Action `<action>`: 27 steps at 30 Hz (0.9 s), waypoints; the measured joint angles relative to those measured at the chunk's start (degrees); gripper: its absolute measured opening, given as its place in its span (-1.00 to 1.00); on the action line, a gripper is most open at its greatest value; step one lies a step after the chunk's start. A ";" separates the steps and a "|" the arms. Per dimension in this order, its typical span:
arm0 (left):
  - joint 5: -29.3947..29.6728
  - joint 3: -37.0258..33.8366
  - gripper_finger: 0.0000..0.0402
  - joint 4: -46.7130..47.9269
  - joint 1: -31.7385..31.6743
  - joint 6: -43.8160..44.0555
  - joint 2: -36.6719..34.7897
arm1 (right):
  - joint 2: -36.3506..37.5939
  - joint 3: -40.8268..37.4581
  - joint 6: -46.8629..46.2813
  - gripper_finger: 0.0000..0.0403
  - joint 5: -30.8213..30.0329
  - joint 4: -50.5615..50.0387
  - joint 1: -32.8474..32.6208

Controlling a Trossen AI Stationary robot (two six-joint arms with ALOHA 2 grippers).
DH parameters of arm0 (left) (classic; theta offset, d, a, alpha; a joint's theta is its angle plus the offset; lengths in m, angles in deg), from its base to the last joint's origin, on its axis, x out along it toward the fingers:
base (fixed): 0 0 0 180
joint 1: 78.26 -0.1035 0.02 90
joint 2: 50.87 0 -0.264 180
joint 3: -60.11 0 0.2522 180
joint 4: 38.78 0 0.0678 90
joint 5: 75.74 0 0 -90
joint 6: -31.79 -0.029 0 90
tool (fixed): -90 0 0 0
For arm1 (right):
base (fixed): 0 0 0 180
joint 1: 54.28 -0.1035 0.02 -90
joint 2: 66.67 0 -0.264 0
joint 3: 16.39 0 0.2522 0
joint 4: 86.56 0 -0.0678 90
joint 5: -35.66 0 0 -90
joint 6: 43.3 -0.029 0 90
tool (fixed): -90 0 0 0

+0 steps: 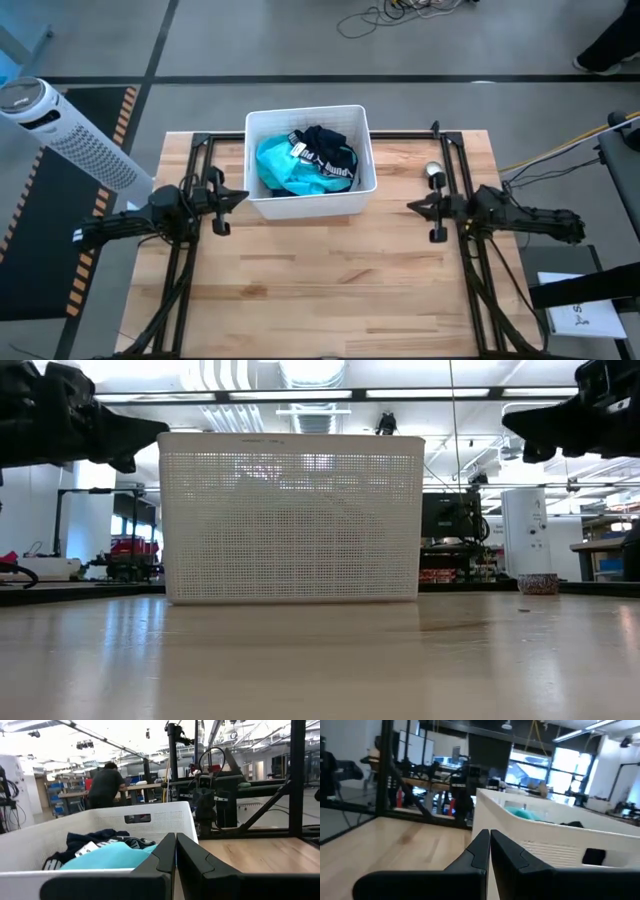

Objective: Sort clothes
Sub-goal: Adjust the white bin

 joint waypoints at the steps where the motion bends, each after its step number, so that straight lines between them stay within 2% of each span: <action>1: 0.22 0.03 -1.00 0.38 0.01 0.71 0.17 | -0.12 0.00 0.01 -1.00 -0.65 -0.37 0.00; 9: 0.44 0.59 -1.00 3.36 2.33 3.99 -0.45 | 0.10 0.46 -0.12 -1.00 -1.37 -3.32 0.00; 13: 0.06 3.36 -1.00 9.25 5.95 3.87 -0.37 | 0.13 2.77 0.25 -1.00 -1.25 -6.55 0.00; 15: -0.04 4.61 -1.00 15.66 8.26 3.58 -0.34 | 0.08 3.62 0.23 -1.00 -1.27 -8.85 0.00; 16: 1.37 5.77 -1.00 18.72 9.41 3.77 -0.33 | 0.08 3.96 0.26 -1.00 -1.23 -9.28 0.00; 18: 8.15 8.34 -1.00 24.47 11.60 6.24 -0.44 | 0.09 4.49 0.40 -1.00 -1.12 -9.35 0.00; 21: 17.25 8.37 -1.00 30.08 14.48 9.49 -0.16 | 0.09 4.55 0.89 -1.00 -0.49 -9.54 0.00; 24: 19.05 6.87 -1.00 24.59 15.76 8.56 -0.45 | 0.09 4.55 1.04 -1.00 0.49 -9.30 0.00; 27: 18.39 3.26 -1.00 18.34 15.74 8.46 -0.20 | 0.12 4.55 1.03 -1.00 0.80 -9.28 0.00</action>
